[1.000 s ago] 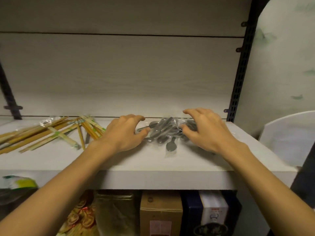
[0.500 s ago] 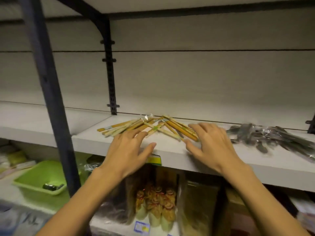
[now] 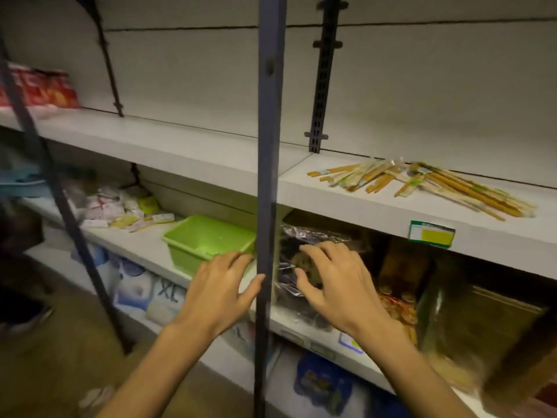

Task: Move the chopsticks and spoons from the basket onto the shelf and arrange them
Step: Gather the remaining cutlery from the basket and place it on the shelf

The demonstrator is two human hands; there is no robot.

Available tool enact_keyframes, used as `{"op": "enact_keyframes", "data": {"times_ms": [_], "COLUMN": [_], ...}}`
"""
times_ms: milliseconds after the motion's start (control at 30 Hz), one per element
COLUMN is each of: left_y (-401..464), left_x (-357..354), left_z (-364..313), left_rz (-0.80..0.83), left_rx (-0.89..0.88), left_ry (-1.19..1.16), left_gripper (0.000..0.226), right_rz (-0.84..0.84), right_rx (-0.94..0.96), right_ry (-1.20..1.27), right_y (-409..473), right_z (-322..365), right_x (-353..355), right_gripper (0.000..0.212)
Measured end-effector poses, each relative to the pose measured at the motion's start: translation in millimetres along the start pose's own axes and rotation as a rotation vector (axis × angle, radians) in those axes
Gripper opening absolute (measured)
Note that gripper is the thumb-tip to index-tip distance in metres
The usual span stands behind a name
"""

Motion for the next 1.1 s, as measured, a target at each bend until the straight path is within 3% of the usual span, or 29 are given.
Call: {"op": "enact_keyframes", "data": {"times_ms": [300, 600, 700, 967, 1100], "left_y": [-17, 85, 123, 172, 173], "left_x": [-53, -128, -154, -234, -265], "left_z": [178, 289, 313, 363, 384], "left_rz": [0.164, 0.329, 0.330, 0.545, 0.716], "left_rx": [0.237, 0.230, 0.186, 0.139, 0.080], "left_ry": [0.110, 0.108, 0.052, -0.195, -0.167], "left_gripper": [0.046, 0.040, 0.035, 0.023, 0.039], "right_rz": [0.176, 0.228, 0.282, 0.709, 0.837], "right_rx": [-0.024, -0.317, -0.405, -0.725, -0.767], "right_ry": [0.275, 0.440, 0.437, 0.247, 0.105], "right_y": [42, 132, 157, 156, 144], "right_z": [79, 83, 76, 69, 80], "right_x": [-160, -307, -352, -436, -449], "right_gripper": [0.041, 0.028, 0.030, 0.043, 0.053]}}
Point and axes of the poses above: each hand's wrist, its own y-axis towards the middle knuckle, its own x-axis out of the back of the hand, z = x × y, the point moved 7 cm from there along y, towards the middle knuckle, and after that the axes turned 8 degrees about -z, right-handed, at the moved point
